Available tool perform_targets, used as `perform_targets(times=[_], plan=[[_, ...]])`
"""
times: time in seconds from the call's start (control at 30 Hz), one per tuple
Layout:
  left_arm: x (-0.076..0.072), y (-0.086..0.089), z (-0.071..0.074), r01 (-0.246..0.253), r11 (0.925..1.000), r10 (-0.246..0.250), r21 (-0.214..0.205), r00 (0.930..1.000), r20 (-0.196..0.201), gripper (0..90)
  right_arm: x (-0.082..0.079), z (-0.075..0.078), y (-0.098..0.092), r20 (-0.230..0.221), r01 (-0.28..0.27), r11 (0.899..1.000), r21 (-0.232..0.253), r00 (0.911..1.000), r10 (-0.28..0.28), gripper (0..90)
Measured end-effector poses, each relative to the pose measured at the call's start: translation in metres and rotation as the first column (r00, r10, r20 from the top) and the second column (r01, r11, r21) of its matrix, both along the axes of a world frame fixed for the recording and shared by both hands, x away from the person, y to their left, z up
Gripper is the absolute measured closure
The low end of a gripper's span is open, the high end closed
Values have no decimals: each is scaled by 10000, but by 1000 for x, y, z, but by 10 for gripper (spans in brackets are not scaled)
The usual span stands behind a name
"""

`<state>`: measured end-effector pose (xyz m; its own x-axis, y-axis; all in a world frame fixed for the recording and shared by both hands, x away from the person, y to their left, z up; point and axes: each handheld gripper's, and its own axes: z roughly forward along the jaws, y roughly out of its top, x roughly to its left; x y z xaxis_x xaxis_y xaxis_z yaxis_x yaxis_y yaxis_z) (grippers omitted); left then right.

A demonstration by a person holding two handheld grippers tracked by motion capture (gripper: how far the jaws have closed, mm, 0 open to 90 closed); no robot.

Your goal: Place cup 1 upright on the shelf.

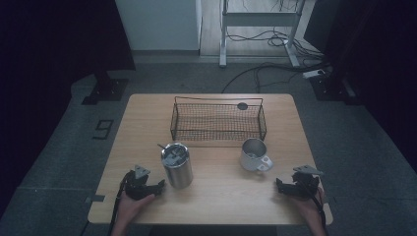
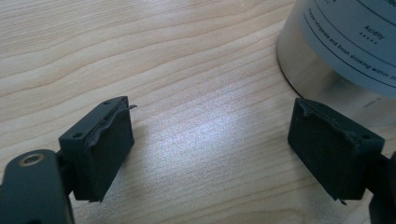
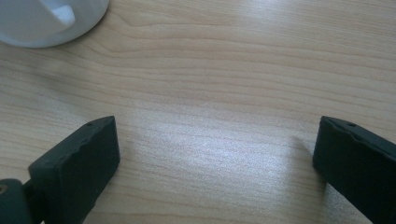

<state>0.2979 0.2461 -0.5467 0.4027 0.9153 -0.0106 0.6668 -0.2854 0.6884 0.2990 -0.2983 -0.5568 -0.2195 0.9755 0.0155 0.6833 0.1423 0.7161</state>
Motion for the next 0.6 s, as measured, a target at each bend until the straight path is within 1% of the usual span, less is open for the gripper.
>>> perform_targets(times=[0.6], plan=[[-1, 0, 0, -14, 10000, 14, -57, 10000, -15, 143, 1, 0, 0, 21, 14, 10000, 3, 10000, -14, 9]])
